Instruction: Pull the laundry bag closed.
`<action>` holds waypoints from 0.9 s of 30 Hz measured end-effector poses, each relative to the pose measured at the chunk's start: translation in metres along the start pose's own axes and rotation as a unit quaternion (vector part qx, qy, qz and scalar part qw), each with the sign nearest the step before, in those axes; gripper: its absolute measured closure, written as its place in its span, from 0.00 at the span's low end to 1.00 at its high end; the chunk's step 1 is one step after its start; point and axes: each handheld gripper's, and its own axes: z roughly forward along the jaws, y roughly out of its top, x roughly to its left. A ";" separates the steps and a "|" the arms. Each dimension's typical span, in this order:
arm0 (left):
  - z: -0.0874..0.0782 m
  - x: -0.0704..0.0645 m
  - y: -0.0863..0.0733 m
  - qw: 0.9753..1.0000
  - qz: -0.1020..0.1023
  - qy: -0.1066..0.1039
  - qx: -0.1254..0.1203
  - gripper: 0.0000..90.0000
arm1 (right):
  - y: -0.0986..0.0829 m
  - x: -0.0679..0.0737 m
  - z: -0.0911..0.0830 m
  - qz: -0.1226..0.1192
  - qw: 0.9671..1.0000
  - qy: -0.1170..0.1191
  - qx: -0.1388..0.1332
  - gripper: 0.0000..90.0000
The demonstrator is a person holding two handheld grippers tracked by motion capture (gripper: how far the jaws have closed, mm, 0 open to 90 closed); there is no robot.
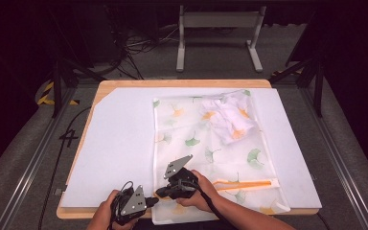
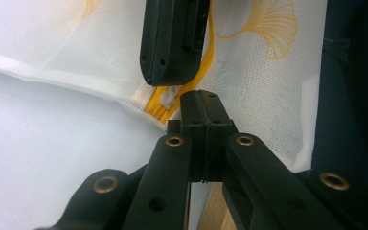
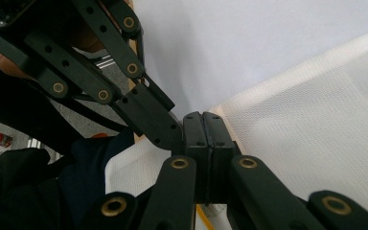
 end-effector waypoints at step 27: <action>0.000 0.000 0.000 1.000 -0.007 -0.002 0.001 1.00 | -0.011 0.001 -0.013 -0.002 1.000 -0.008 0.001 1.00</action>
